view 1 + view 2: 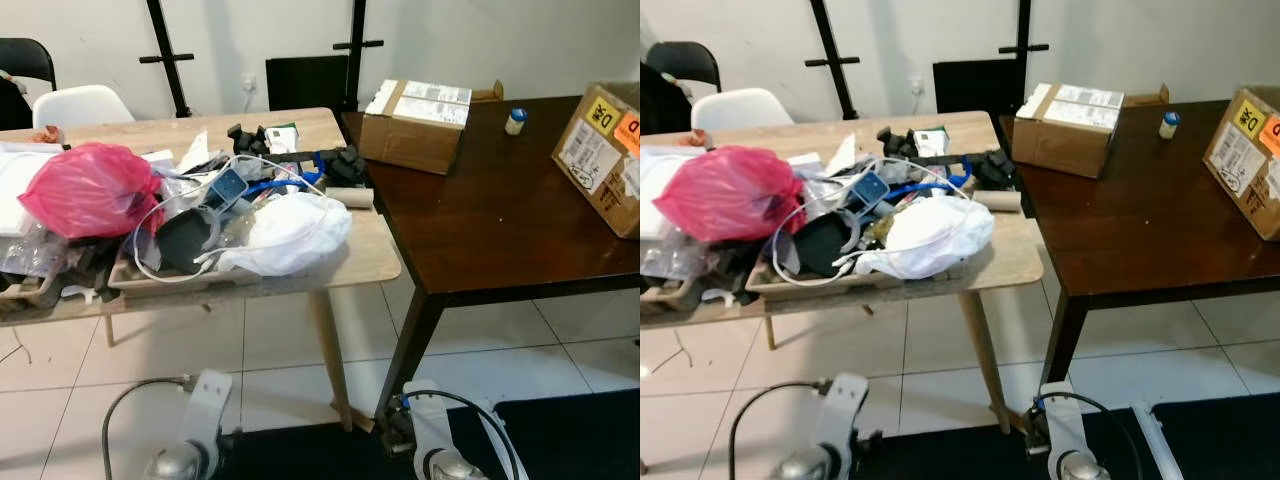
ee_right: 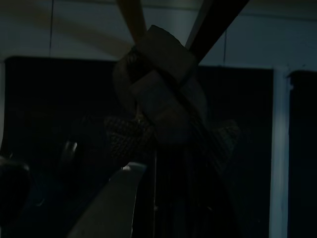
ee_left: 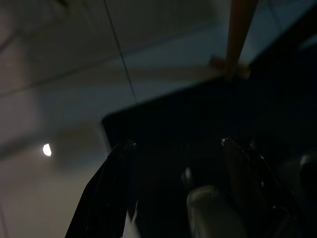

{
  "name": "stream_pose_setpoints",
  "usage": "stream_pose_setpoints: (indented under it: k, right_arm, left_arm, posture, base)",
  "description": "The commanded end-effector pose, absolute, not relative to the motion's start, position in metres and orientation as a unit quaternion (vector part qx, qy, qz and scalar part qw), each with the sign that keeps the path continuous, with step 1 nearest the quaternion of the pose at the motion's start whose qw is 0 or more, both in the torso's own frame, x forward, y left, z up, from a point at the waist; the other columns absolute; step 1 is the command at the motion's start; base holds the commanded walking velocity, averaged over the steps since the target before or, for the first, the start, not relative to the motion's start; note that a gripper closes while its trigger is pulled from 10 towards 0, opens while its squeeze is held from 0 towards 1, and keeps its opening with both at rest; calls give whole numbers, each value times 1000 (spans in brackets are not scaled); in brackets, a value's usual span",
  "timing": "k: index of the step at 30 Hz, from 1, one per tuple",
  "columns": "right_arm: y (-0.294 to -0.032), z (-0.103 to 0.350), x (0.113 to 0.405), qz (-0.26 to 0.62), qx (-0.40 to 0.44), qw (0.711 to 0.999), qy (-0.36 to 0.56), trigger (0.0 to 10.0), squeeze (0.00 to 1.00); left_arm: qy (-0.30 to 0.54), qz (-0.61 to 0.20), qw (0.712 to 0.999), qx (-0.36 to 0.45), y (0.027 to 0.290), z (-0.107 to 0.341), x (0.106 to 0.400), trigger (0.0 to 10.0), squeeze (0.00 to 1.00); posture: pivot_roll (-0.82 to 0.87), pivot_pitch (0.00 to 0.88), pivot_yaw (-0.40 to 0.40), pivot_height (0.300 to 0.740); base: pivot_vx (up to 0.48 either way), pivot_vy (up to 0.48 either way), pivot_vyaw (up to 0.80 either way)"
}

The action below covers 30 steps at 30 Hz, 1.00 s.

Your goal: Picking trash to rubbish bin

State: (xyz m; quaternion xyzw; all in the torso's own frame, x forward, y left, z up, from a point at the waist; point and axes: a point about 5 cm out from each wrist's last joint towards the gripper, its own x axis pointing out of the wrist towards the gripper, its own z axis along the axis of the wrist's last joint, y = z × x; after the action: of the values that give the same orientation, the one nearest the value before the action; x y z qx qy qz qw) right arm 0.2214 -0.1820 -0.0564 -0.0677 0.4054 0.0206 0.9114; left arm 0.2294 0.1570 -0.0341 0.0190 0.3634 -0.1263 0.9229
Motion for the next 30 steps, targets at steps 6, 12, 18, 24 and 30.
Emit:
stream_pose_setpoints:
  k: [6,12,18,24,30]
  right_arm:
    - [-185,-56,224,16,-68,912,403,10000,0]
    - [-184,-53,230,25,-73,918,390,10000,0]
    - [-184,-50,234,34,-79,921,381,10000,0]
    - [-182,-48,237,39,-80,923,375,10000,0]
    - [-182,-48,238,40,-79,924,373,10000,0]
  left_arm:
    - [361,-134,923,13,148,-40,228,10000,0]
    - [354,-130,926,7,144,-38,230,10000,0]
    - [348,-129,929,2,142,-36,234,10000,0]
    - [342,-127,931,-2,141,-34,237,10000,0]
    - [341,-125,932,-4,142,-33,238,10000,0]
  posture:
    - [-26,75,-2,740]
    - [-30,86,-1,740]
    - [-30,88,-2,740]
    - [-30,90,-2,740]
    - [-30,88,0,740]
  base:
    - [0,-255,0]
    - [0,-360,0]
    - [0,-359,0]
    - [0,-391,0]
    - [0,-455,0]
